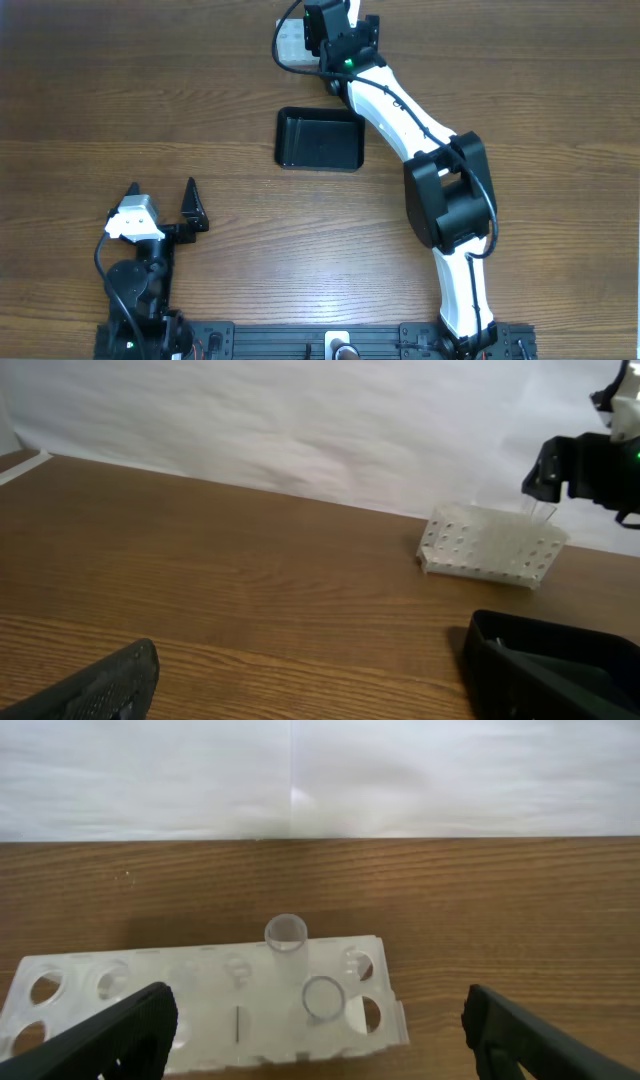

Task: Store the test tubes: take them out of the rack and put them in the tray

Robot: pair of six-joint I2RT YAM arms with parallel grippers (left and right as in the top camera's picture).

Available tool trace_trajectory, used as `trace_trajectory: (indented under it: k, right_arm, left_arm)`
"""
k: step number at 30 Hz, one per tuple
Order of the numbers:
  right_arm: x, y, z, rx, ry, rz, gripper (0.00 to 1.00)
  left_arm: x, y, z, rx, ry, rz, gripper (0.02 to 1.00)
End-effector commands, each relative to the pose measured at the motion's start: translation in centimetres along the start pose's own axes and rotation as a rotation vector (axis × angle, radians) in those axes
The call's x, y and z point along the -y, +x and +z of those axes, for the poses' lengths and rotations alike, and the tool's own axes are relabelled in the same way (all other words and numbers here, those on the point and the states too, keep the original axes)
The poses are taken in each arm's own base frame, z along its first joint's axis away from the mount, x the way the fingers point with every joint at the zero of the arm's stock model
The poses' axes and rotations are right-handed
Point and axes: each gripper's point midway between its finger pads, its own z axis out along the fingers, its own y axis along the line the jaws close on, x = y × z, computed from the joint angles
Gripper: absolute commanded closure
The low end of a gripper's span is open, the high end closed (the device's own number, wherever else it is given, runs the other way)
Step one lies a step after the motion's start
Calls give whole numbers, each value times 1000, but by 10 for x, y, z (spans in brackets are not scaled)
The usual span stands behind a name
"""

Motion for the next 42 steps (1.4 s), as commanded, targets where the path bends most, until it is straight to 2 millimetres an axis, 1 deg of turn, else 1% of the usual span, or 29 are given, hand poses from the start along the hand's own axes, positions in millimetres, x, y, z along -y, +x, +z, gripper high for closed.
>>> trace_trajectory:
  k: [1,10,15,20,27,28,29,31,42]
  right_arm:
    - [-1,-1,12,22,18,6,99]
    - [-6,4,24,47,12,10,128]
    - [-7,8,30,49,12,-23,145]
    - [-9,7,31,60,9,-34,163]
    - [-9,7,31,63,8,-32,222]
    - [-9,7,31,63,8,-33,240]
    - [-9,7,31,63,8,-33,283]
    - [-9,7,31,63,8,-33,314]
    - [-13,13,33,53,5,-41,400]
  left_arm:
    - [1,2,0,-3,8,18,23]
    - [1,2,0,-3,8,18,23]
    - [1,2,0,-3,8,18,20]
    - [1,2,0,-3,8,18,20]
    - [1,2,0,-3,8,18,23]
    - [1,2,0,-3,8,18,20]
    - [1,2,0,-3,8,18,20]
    - [1,2,0,-3,8,18,20]
    - [1,2,0,-3,8,18,20]
